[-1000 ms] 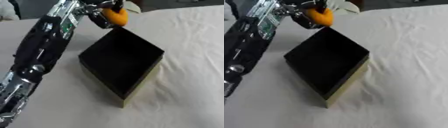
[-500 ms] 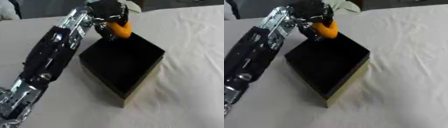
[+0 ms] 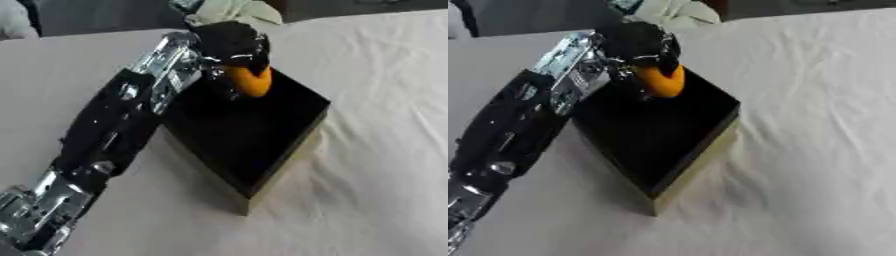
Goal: Pick up objects on the table and place them in the box.
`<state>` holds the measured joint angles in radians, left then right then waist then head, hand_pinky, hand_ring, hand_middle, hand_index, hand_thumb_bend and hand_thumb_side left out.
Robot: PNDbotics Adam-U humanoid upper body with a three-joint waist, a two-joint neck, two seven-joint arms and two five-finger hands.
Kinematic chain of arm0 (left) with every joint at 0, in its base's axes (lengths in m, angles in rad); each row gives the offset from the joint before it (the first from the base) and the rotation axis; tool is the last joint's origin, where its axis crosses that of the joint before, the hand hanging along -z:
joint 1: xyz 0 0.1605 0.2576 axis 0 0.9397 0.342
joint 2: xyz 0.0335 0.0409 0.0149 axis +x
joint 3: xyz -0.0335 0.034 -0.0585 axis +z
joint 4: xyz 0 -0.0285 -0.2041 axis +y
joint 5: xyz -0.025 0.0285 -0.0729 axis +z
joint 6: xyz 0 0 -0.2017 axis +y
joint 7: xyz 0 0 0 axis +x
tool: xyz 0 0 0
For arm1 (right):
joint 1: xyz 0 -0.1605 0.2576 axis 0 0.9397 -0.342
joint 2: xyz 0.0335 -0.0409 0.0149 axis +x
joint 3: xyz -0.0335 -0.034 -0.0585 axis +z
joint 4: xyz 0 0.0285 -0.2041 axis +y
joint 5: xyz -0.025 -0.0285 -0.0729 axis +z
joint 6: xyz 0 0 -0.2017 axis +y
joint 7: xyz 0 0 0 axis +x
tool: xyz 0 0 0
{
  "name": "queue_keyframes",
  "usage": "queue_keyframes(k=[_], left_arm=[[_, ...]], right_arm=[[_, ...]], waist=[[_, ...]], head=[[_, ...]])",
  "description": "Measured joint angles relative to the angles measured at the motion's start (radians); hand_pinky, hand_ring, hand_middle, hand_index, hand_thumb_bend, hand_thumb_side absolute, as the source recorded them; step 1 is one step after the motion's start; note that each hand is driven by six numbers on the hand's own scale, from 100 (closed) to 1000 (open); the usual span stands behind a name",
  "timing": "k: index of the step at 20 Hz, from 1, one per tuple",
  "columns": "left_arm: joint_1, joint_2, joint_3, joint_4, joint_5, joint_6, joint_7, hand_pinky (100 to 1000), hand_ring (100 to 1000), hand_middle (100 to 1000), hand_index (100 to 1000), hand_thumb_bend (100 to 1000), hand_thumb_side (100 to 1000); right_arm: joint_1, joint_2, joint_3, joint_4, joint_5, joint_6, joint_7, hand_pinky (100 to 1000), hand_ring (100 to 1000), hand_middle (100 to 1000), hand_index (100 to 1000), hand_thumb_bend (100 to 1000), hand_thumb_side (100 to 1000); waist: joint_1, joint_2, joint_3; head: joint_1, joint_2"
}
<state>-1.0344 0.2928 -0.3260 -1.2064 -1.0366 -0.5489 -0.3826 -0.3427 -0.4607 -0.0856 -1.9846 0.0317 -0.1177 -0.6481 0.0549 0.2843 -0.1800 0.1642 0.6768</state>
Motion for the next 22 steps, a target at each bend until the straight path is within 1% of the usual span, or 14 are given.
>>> queue_keyframes(k=[2,7,8,9,10,11,12,13,14,16,18,20,22], left_arm=[[0.004,-0.003,-0.009,-0.014,0.001,-0.008,-0.013,149,422,434,442,389,100],[0.022,-0.005,-0.026,-0.022,-0.002,-0.019,-0.062,222,465,478,497,371,100],[0.025,-0.005,-0.027,-0.022,-0.002,-0.019,-0.072,265,491,506,530,409,100],[0.028,-0.005,-0.027,-0.022,-0.002,-0.018,-0.079,331,534,552,593,454,192],[0.031,-0.005,-0.027,-0.023,-0.002,-0.017,-0.086,422,603,625,696,515,324],[0.032,-0.005,-0.027,-0.027,-0.004,-0.017,-0.093,526,702,729,793,584,429],[0.032,-0.005,-0.027,-0.031,-0.009,-0.018,-0.1,583,747,770,837,608,458],[0.033,-0.005,-0.027,-0.037,-0.017,-0.019,-0.106,610,770,794,863,625,494],[0.035,-0.005,-0.027,-0.042,-0.027,-0.02,-0.11,635,798,827,899,642,501],[0.041,-0.005,-0.026,-0.048,-0.047,-0.019,-0.112,633,797,826,898,630,488],[0.042,-0.005,-0.023,-0.053,-0.059,-0.017,-0.11,627,792,821,891,595,462],[0.047,-0.004,-0.018,-0.06,-0.06,-0.012,-0.104,624,789,820,889,589,472],[0.049,-0.004,-0.013,-0.069,-0.057,-0.006,-0.098,616,783,815,884,563,470]], right_arm=[[0.0,0.0,0.0,0.0,0.0,0.0,0.0,770,751,667,861,289,1000],[0.0,0.002,0.0,0.0,0.0,0.0,0.0,770,751,667,861,291,1000],[0.0,0.002,0.0,0.0,0.0,0.0,0.0,770,751,667,861,291,1000],[0.001,0.002,0.0,0.0,0.0,0.0,0.0,770,751,667,861,291,1000],[0.001,0.003,0.0,0.0,0.0,0.0,0.0,770,751,667,861,291,1000],[0.001,0.004,0.0,0.0,0.0,0.001,0.0,770,751,667,861,291,1000],[0.001,0.005,0.0,0.0,0.0,0.001,-0.001,770,751,667,861,291,1000],[0.001,0.005,0.0,0.0,0.0,0.001,-0.001,770,751,667,861,291,1000],[0.001,0.005,0.0,0.0,0.0,0.001,-0.001,770,751,667,861,291,1000],[0.001,0.005,0.0,0.0,0.0,0.002,-0.001,770,751,667,861,291,1000],[0.001,0.005,0.0,0.0,0.0,0.002,-0.002,770,751,667,861,292,1000],[0.001,0.005,0.0,0.0,0.0,0.002,-0.002,770,751,667,861,292,1000],[0.001,0.005,0.0,0.0,0.0,0.002,-0.002,770,751,667,860,292,1000]], waist=[[0.0,0.0,0.0],[0.001,0.0,0.0],[0.001,0.0,0.0],[0.001,0.0,0.0],[0.001,0.0,0.0],[0.002,0.0,0.0],[0.002,0.0,0.0],[0.002,0.0,0.001],[0.002,0.0,0.001],[0.002,0.0,0.001],[0.002,0.0,0.001],[0.002,0.0,0.002],[0.002,0.0,0.002]], head=[[-0.001,0.0],[-0.003,0.0],[-0.003,0.0],[-0.003,0.0],[-0.003,0.0],[-0.004,0.0],[-0.004,0.0],[-0.004,0.0],[-0.004,0.0],[-0.004,0.0],[-0.005,0.0],[-0.006,0.0],[-0.007,0.0]])
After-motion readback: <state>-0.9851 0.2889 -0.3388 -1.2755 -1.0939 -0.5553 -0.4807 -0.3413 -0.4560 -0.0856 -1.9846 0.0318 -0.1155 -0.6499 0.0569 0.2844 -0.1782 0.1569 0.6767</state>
